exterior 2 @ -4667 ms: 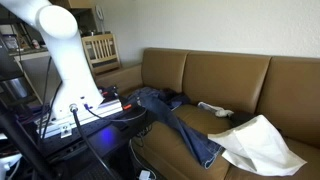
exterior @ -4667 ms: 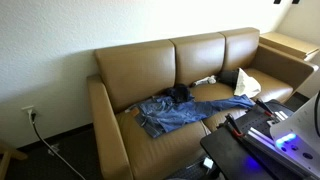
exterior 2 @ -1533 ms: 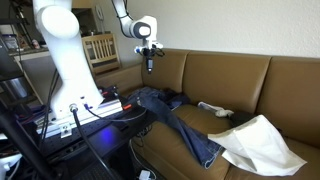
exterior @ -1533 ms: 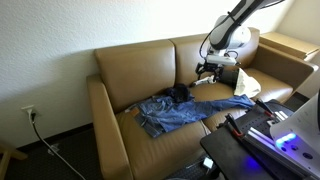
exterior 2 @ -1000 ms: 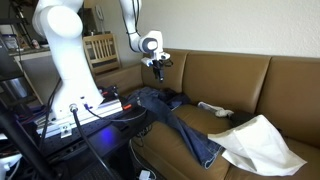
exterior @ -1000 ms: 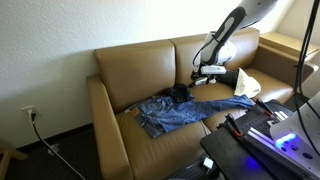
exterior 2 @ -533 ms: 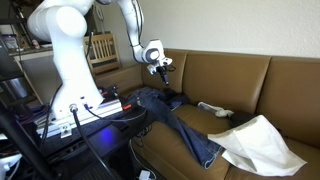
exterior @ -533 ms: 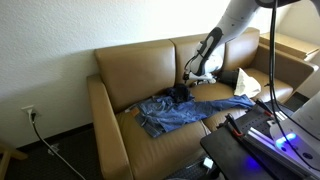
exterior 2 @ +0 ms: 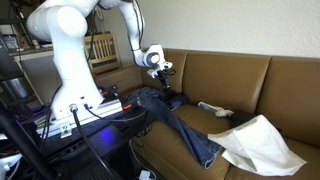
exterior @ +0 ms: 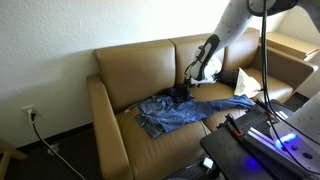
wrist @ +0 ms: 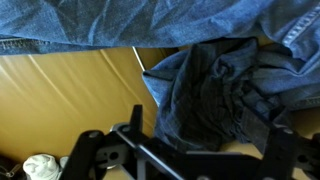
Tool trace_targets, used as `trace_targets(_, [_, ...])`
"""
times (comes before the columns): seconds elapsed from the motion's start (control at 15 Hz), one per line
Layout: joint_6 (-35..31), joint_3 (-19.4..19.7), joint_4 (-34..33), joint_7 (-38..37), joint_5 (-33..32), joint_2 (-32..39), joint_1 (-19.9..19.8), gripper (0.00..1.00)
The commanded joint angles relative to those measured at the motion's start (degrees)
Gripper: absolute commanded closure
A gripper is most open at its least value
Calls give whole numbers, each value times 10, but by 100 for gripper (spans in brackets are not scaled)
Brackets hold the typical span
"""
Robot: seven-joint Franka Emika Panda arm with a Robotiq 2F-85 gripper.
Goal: Move the black cloth to the right of the couch
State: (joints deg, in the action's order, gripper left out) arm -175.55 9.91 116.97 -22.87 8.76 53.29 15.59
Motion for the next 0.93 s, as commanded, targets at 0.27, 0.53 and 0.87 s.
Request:
trace_targets(0.27, [-12, 96, -163, -32, 8, 186, 91, 0])
trace_targets(0.53, [-2, 112, -259, -81, 40, 261, 99, 0])
trace_targets(0.87, [13, 140, -347, -133, 60, 331, 102, 0])
